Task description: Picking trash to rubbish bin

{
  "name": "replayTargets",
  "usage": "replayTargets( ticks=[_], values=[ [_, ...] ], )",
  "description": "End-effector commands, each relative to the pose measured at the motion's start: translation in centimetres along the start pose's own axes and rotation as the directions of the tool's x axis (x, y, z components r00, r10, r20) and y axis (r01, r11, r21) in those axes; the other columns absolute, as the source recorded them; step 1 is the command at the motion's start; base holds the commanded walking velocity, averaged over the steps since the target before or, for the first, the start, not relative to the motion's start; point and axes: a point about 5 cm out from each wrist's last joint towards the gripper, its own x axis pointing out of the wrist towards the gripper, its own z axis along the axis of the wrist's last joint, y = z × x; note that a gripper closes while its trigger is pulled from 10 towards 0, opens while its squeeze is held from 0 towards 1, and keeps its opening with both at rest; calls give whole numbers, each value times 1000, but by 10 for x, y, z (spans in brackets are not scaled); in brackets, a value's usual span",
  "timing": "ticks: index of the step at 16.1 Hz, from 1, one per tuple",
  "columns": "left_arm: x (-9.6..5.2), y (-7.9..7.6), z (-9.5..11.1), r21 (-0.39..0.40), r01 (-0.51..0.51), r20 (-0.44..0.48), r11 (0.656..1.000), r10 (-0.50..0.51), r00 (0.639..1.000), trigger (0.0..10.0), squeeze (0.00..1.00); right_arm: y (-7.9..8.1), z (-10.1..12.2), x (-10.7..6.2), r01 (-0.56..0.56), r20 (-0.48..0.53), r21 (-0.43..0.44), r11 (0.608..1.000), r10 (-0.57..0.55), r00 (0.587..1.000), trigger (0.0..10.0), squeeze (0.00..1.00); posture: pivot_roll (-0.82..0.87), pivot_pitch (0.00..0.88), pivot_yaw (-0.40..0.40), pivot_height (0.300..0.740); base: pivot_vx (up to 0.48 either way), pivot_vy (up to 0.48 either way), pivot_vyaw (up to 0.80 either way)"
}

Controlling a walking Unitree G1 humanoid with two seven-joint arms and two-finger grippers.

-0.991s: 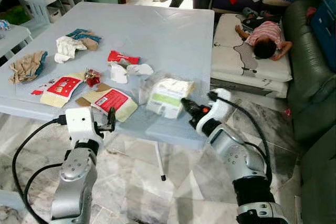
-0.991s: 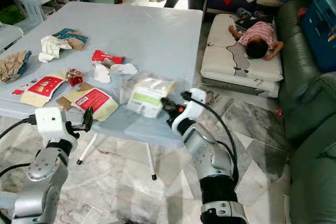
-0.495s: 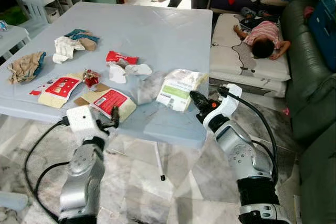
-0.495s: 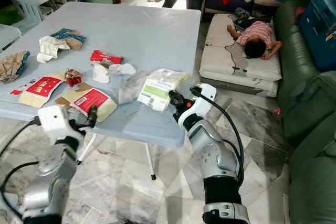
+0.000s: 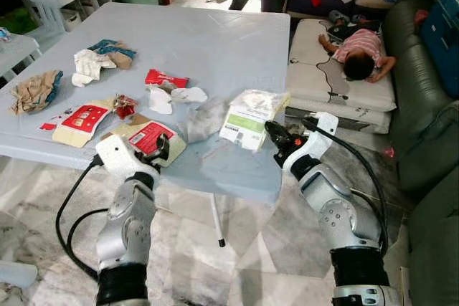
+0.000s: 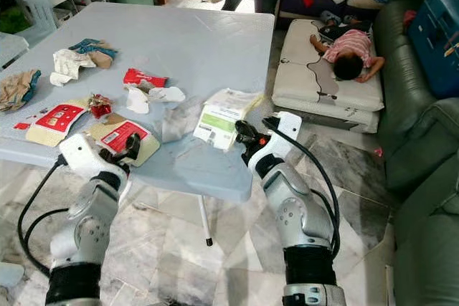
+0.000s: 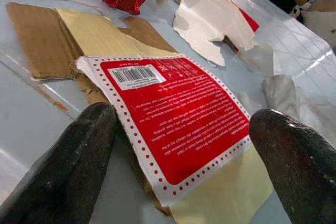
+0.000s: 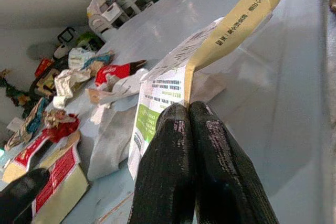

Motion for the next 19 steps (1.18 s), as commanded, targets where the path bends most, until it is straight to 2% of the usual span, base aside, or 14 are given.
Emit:
replayTargets(
  ticks=[1, 3, 7, 8, 9, 10, 13, 19],
  values=[
    [3, 2, -6, -44, -27, -40, 999, 25, 999, 10000, 0, 4, 1, -1, -9, 3, -13, 1000, 9, 1000, 0, 0, -26, 62, -42, 740, 0, 0, 0],
    [6, 4, -11, -105, -56, -79, 993, 48, 996, 10000, 0, 6, 1, -1, -11, 5, -18, 1000, 11, 1000, 0, 0, -29, 61, -41, 740, 0, 0, 0],
    [8, 5, -16, -169, -60, -101, 984, 43, 994, 10000, 0, 6, 1, -1, -9, 4, -29, 1000, 9, 1000, 0, 0, -26, 53, -45, 740, 0, 0, 0],
    [9, 4, -16, -189, -52, -100, 981, 33, 994, 6980, 0, 6, 1, -1, -10, 3, -31, 999, 10, 1000, 0, 0, -24, 51, -45, 740, 0, 0, 0],
    [10, 3, -17, -204, -43, -100, 978, 23, 995, 9059, 0, 6, 1, -1, -12, 3, -32, 999, 12, 1000, 0, 0, -22, 48, -45, 740, 0, 0, 0],
    [12, -1, -18, -222, -24, -97, 975, 2, 995, 10000, 0, 8, 1, 0, -17, 4, -35, 999, 18, 1000, 0, 0, -23, 46, -43, 740, 0, 0, 0],
    [14, -5, -16, -282, -7, -71, 959, -13, 997, 10000, 0, 9, 0, 0, -19, 5, -40, 999, 19, 1000, 0, 0, -24, 47, -41, 740, 0, 0, 0],
    [18, -11, -6, -247, 29, -17, 968, -34, 999, 10000, 0, 10, -3, -1, -17, 2, -39, 999, 17, 1000, 0, 0, -24, 54, -37, 740, 0, 0, 0]
  ],
)
